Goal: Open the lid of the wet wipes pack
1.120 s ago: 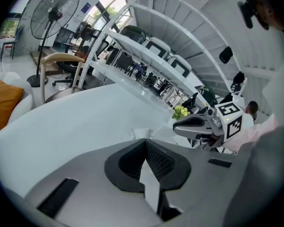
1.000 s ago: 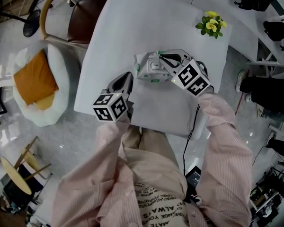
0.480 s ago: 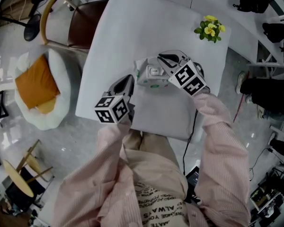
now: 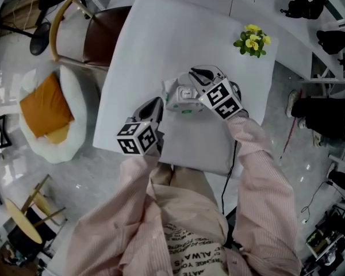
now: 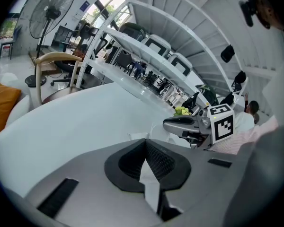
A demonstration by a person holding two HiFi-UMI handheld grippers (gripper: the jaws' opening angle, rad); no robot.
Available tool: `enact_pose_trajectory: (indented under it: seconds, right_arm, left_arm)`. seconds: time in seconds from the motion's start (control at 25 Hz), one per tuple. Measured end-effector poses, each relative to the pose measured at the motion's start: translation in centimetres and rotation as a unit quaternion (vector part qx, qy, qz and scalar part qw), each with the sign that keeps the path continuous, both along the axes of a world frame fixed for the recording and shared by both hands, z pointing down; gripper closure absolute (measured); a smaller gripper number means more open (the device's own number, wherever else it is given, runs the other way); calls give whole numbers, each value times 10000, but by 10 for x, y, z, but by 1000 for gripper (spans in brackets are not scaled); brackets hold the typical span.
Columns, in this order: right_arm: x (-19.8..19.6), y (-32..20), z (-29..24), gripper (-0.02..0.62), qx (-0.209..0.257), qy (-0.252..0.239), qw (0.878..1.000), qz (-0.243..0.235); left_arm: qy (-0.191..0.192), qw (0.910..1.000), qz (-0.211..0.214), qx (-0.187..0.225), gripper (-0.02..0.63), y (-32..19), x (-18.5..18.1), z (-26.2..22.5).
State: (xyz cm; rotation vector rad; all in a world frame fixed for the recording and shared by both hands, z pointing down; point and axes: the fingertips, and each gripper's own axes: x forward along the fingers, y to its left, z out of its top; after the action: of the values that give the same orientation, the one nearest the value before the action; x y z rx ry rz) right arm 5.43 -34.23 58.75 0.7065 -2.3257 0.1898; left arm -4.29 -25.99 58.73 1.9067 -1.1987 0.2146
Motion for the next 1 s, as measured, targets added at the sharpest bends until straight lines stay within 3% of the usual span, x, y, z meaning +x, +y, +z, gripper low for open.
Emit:
enact_pose_trajectory:
  seconds: [0.28,0.4,0.56,0.72,1.0]
  right_arm:
    - [4,0,-4,571,-127,-209,9991,354]
    - [8,0,-14,513,-226,-593,9958,657]
    - [14,4,-31,509,-266,-1020,9895,989]
    - [21,13,-53,575,-65,-1212,9852,1212]
    - [35,35,-91,592,172,-1731,9703,1683]
  left_arm:
    - [-7,10000,69,52,606,1,3,-9]
    - [-14,9998,137,120,606,1,4,-16]
    - [-37,9992,310,247,606,4,8,-25]
    - [-74,9973,527,509,606,8,11,-42]
    - [-205,9893,855,1165,606,13,18,-80]
